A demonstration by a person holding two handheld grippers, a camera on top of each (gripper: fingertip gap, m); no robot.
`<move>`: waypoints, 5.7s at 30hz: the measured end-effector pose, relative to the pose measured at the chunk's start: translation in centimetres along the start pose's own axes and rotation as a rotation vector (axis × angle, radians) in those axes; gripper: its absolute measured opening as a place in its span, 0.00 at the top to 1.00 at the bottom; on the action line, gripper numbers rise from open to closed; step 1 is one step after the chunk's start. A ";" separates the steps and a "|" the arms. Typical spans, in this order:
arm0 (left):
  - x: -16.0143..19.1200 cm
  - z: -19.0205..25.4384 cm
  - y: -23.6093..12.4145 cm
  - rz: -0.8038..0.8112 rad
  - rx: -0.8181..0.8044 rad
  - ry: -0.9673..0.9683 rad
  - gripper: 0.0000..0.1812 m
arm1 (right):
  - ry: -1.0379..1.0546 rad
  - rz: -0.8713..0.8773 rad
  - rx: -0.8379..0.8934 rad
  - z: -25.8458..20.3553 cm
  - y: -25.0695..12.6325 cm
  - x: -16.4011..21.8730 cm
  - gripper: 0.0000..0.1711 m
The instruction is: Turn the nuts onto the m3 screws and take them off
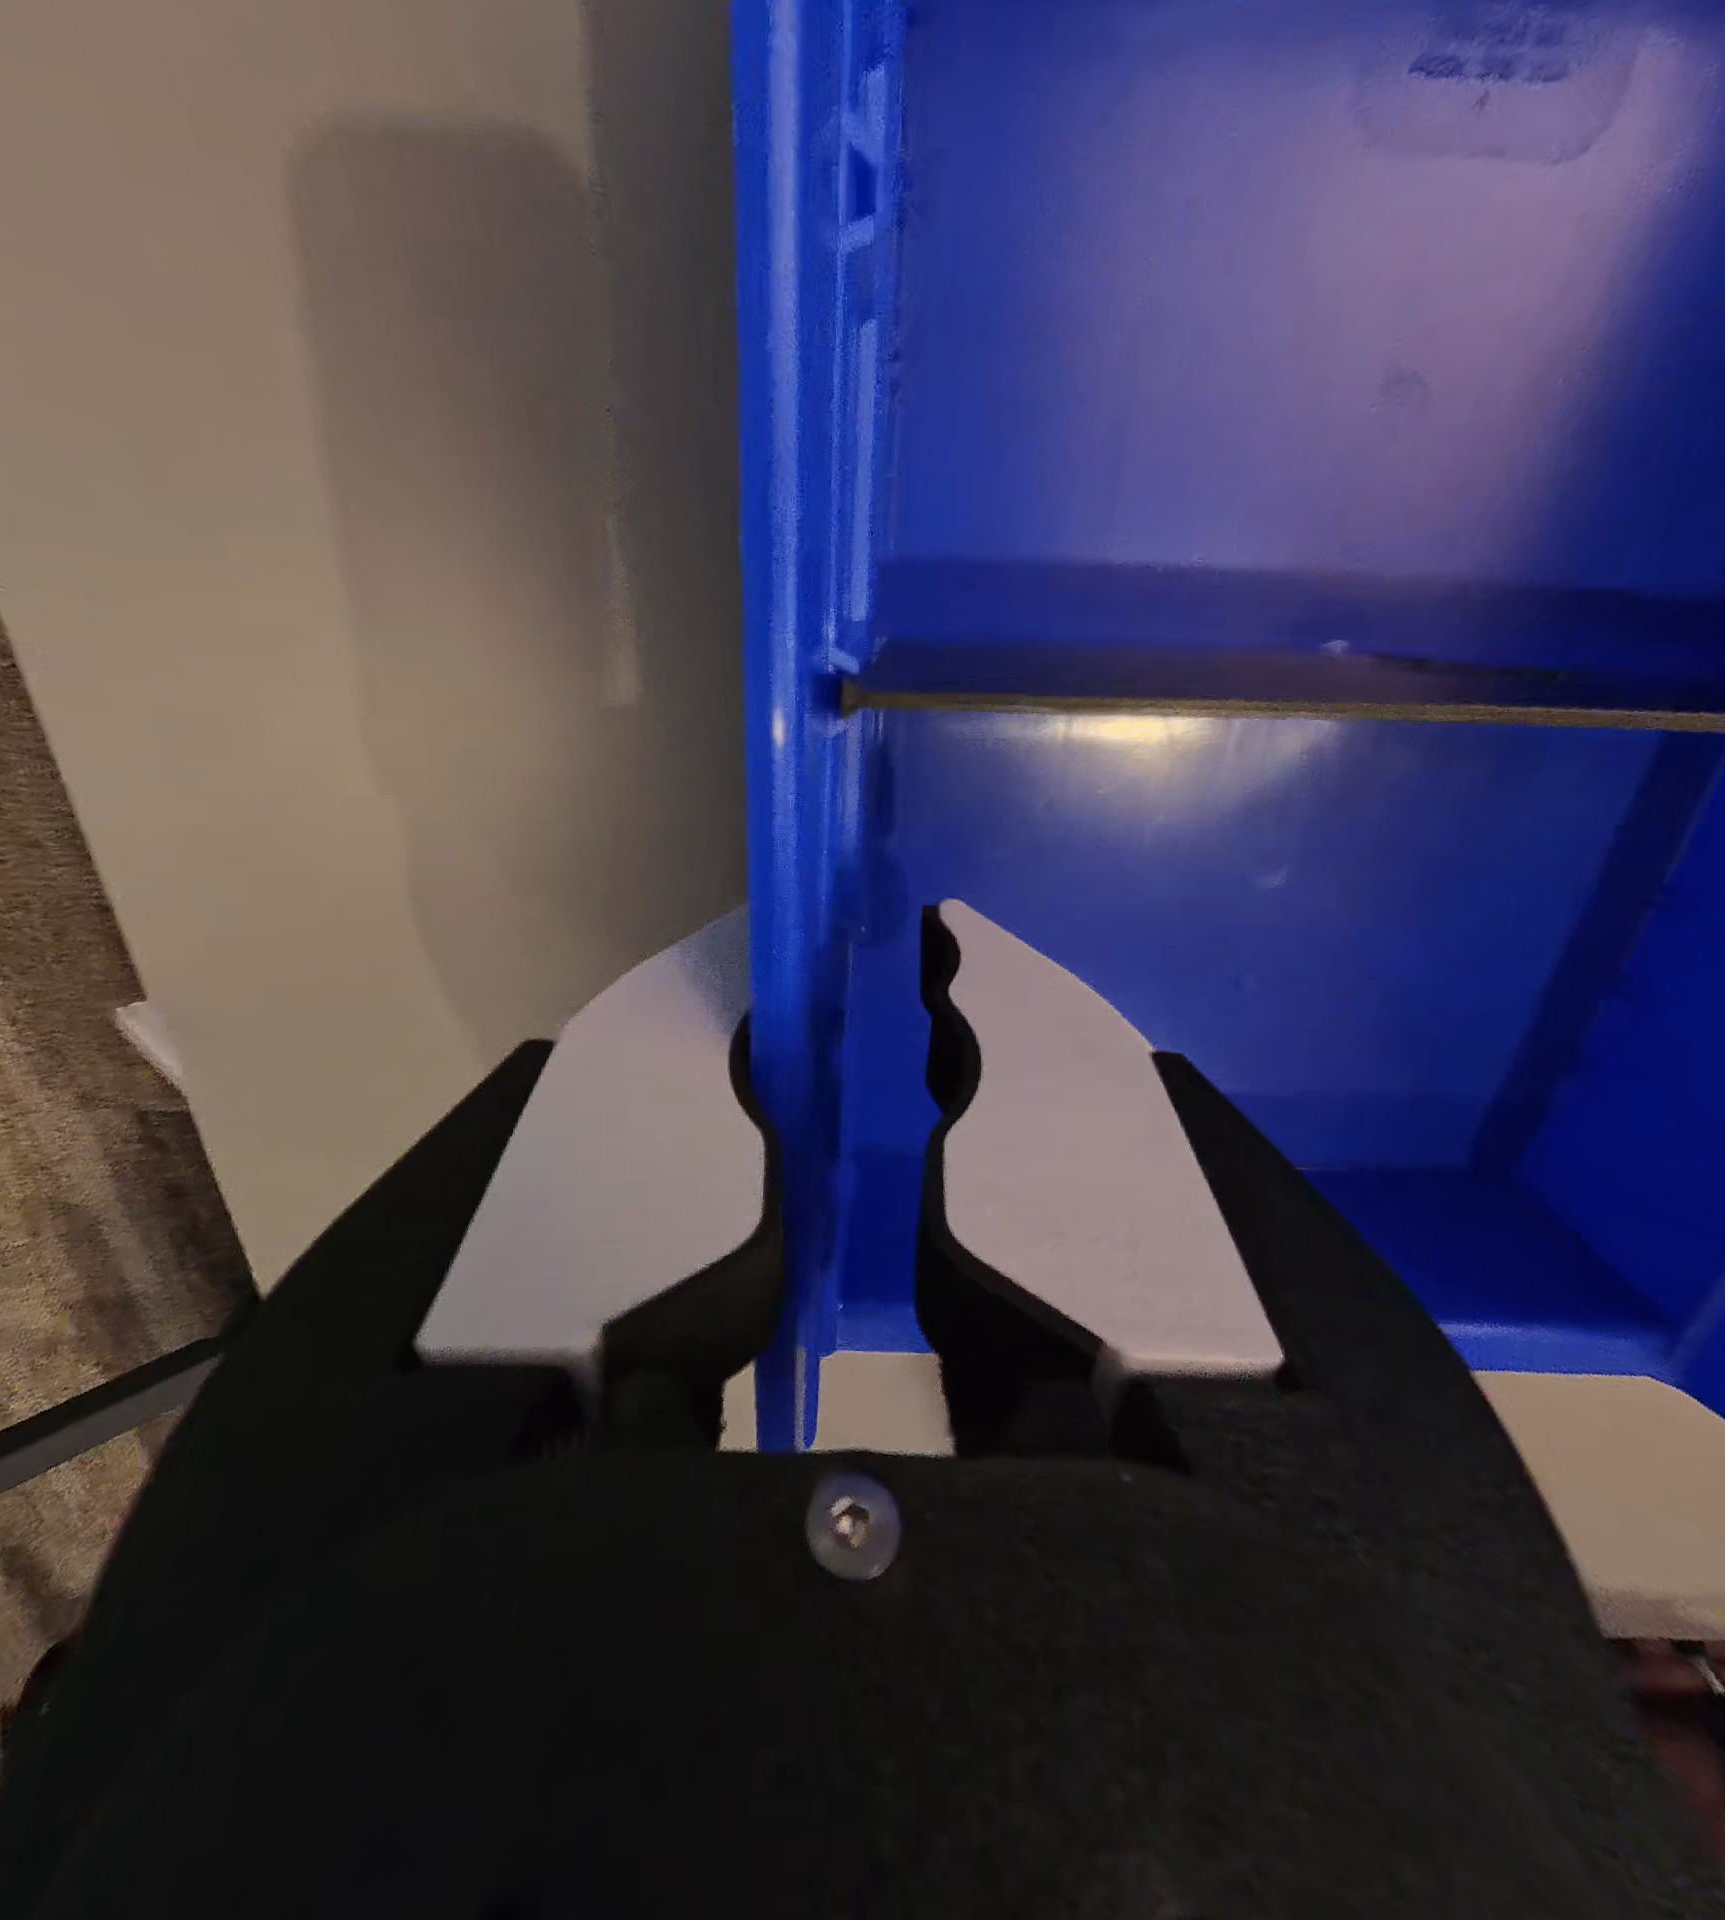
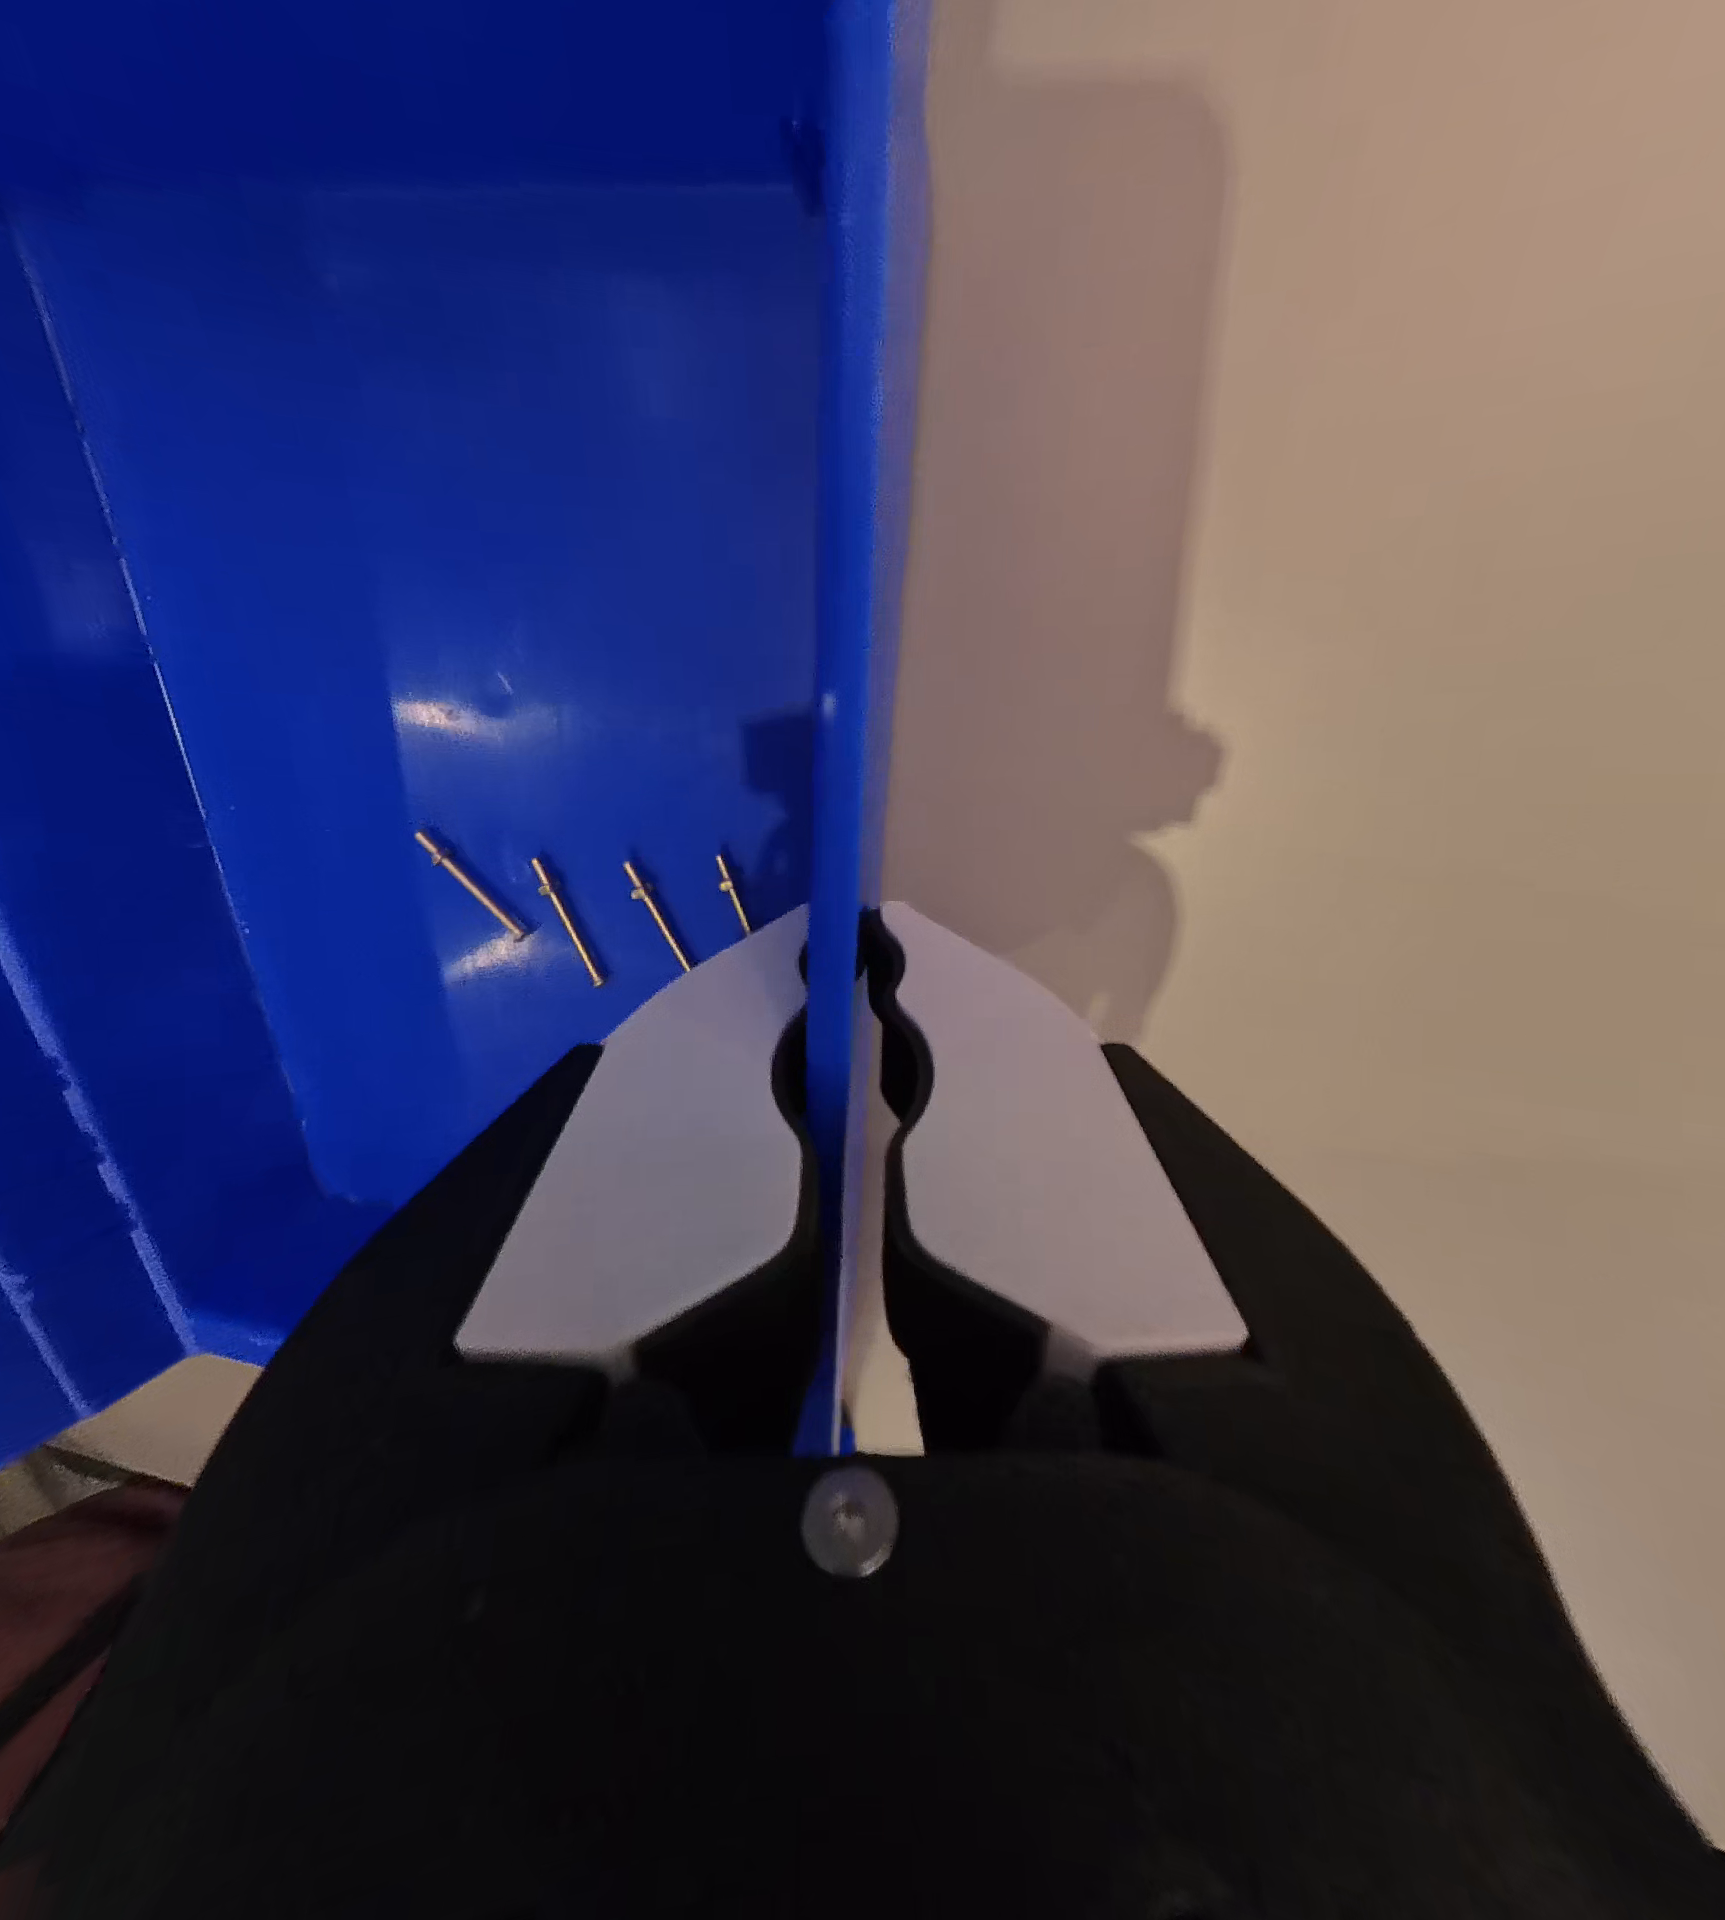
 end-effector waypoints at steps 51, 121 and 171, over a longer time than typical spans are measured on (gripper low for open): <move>-0.2 18.9 -4.8 0.152 0.329 0.577 0.83 | -0.052 -0.287 0.047 -11.4 3.9 2.5 0.97; 6.3 -7.9 -19.4 0.874 0.382 -0.173 0.86 | -0.472 -0.397 -0.062 -64.5 16.0 -0.3 0.96; 2.9 -1.6 -18.1 0.739 0.345 0.022 0.85 | -0.144 -0.050 -0.028 -14.8 3.1 0.8 0.95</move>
Point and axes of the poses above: each gripper's, where its closed fingertips meet, y out along the fingers, x out of its underside, z = x × y across the jaws, the point moved 7 cm from there along -y, back along the fingers, and after that the axes turned 14 degrees about z, right-handed, at the moved point
